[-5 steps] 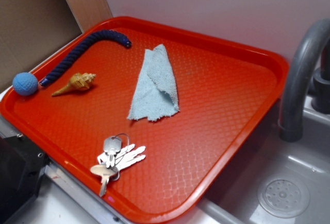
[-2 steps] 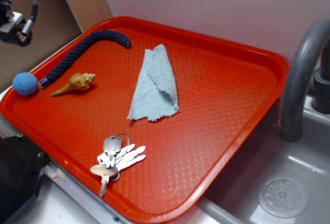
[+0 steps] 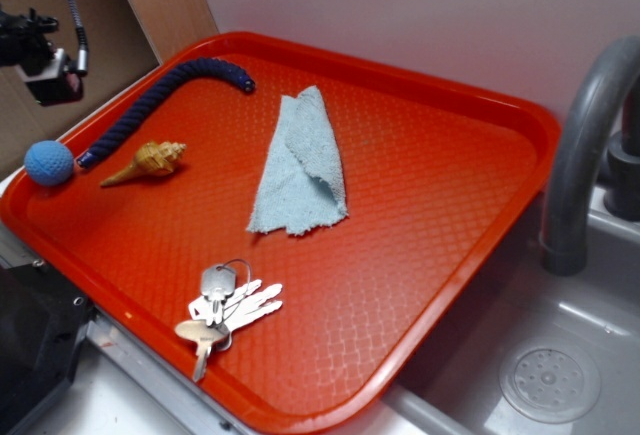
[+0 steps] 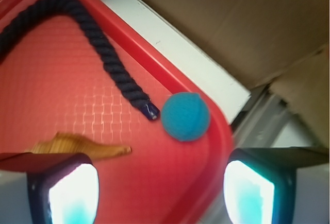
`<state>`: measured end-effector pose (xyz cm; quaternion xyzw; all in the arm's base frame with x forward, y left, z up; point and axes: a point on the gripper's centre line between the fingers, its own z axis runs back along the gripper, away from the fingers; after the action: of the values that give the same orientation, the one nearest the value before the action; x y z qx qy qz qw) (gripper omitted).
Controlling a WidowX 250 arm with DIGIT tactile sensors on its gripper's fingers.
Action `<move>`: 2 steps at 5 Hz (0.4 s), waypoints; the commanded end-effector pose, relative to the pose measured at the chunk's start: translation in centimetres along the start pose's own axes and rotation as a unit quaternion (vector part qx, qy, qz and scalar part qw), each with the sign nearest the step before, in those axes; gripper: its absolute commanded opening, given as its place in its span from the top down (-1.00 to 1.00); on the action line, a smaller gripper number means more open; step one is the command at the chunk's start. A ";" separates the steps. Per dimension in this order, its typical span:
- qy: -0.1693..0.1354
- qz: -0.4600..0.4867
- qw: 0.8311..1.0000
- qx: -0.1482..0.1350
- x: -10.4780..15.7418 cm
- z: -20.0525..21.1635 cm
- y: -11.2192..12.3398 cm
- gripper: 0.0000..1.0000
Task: Grab the blue ball.
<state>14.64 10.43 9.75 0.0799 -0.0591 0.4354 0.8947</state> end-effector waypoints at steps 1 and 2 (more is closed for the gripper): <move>0.005 0.082 0.996 -0.019 1.3 -2.0 2.4 -1.00; -0.002 0.101 0.995 -0.020 2.3 -3.0 3.6 -1.00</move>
<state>13.98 14.47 6.81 0.0518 -0.0580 0.5128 0.8550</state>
